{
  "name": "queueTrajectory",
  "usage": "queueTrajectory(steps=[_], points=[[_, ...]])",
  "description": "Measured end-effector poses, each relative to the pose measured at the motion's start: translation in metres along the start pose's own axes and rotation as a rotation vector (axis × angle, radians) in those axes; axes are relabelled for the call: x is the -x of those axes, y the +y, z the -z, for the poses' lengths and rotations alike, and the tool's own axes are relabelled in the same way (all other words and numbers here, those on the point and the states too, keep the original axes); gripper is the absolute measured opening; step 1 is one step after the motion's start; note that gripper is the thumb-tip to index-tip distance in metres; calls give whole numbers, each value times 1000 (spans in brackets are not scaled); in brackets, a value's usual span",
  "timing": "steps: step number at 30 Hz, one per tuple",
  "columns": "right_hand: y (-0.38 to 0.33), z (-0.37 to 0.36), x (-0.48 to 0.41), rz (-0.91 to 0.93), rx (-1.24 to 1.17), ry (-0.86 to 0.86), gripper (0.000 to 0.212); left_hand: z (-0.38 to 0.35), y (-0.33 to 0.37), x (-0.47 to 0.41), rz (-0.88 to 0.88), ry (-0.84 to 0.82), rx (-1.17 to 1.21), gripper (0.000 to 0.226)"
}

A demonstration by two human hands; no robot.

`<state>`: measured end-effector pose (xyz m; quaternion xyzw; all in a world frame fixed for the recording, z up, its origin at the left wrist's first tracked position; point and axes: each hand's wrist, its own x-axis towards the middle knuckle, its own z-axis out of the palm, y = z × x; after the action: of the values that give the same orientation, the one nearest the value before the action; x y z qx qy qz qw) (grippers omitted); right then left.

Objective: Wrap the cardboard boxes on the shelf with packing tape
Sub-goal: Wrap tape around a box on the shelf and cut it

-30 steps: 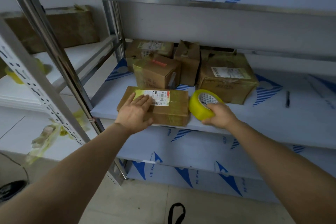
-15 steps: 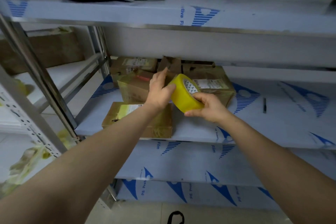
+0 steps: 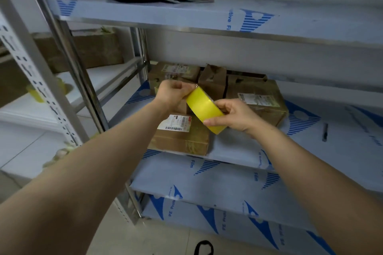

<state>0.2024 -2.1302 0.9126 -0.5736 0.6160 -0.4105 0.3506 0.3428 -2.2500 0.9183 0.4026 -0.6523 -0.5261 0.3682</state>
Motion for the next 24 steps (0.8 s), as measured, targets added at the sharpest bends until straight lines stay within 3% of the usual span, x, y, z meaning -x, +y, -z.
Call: queueTrajectory(steps=[4, 9, 12, 15, 20, 24], points=[[-12, -9, -7, 15, -63, -35, 25, 11, -6, -2, 57, 2, -27, 15], [-26, -14, -14, 31, -117, -114, 16, 40, 3, 2, 195, -137, 266, 26], [-37, -21, -19, 49, -107, -161, 15, 55, 7, 3, 267, -172, 327, 7], [-44, -31, -24, 48, -81, -157, 14, 63, 7, -2, 290, -116, 350, 10], [-48, -56, -31, -23, -19, -86, 15, 75, -6, -16, 267, -108, 230, 10], [-59, -79, -43, -119, -108, -27, 26, 84, -14, -30, 200, -128, 71, 16]])
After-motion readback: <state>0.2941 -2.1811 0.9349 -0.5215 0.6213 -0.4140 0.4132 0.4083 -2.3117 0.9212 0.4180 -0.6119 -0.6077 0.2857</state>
